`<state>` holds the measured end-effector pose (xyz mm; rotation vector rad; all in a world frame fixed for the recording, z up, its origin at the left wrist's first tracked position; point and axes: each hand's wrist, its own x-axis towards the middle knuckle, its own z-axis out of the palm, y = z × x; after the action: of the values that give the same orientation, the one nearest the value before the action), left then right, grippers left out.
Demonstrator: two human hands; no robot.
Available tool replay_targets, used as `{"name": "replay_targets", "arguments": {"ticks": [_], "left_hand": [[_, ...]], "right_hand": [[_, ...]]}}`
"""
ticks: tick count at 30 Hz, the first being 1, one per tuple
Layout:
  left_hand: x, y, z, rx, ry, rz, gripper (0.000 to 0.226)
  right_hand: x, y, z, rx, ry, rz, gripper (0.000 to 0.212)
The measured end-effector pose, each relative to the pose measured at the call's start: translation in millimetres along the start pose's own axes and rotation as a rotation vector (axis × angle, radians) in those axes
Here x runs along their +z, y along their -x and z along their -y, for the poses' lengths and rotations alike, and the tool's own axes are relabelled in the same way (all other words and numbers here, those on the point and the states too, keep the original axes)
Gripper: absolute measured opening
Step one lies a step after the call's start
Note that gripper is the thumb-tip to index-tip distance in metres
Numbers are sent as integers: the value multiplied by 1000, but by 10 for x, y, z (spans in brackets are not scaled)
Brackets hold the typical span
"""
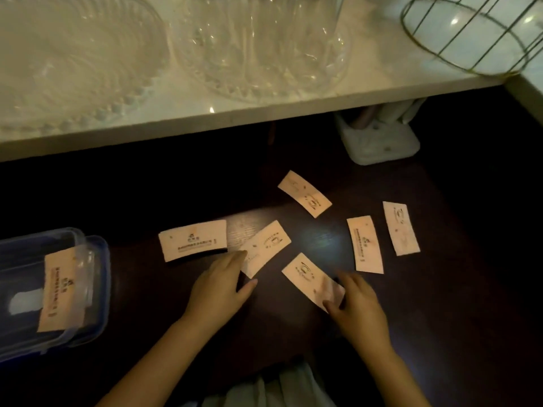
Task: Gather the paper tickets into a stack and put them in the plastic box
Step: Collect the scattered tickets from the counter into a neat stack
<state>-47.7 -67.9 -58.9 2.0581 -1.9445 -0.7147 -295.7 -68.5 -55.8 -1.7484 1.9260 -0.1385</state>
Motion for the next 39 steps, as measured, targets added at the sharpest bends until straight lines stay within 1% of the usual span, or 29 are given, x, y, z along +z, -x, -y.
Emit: {"name": "replay_targets", "arguments": {"ticks": [3,6,8,10,12,15,18,20,21,24,25,28,30,33,35,37,39], "left_hand": [[137,-127,-140,10,-86,18,60],[258,-302,-251,-11,-236,37,64],[317,-425,-334,-83,-303,49,66],[366,-513,-416,-144,-378,50,62],[422,-559,-476,-172,-445,24,56],[460,-573,-504,-252,-401,7,58],[457,-523,-486,-355,-262,-10,58],[445,-472,-496,-421,-21,-59,49],[435,-448,-499,-446,114,-79,43],[383,-392,-481,-556,465,-84,29],[361,-369,-471,-599,574,-73,26],[285,-292,-448,-748,863,-61,20],[229,-229,-461,-824,1007,-72,18],[182,-146,-515,-818,1161,-86,18],[147,-124,-591,-780,1205,-76,19],[98,-124,-669,-737,1222,-75,18],[15,-127,-727,-683,1214,-75,16]], "right_hand": [[62,32,-93,-6,56,8,60],[133,14,-143,-30,143,12,65],[155,-30,-154,-68,242,23,62],[167,-58,-155,-127,297,29,54],[158,-101,-185,-196,297,-22,50],[128,-220,-295,-192,243,37,52],[100,-297,-420,-195,201,47,54],[62,-331,-466,-184,166,58,52],[44,-351,-479,-170,132,67,48],[-18,-397,-467,-41,-116,115,18],[-30,-412,-455,11,-216,141,13],[-80,-448,-417,54,-446,193,22],[-170,-462,-352,53,-563,178,20],[-330,-437,-210,15,-736,89,15],[-453,-406,-86,-26,-828,77,11],[-609,-388,14,-56,-933,139,10],[-820,-430,54,-116,-952,224,12]]}}
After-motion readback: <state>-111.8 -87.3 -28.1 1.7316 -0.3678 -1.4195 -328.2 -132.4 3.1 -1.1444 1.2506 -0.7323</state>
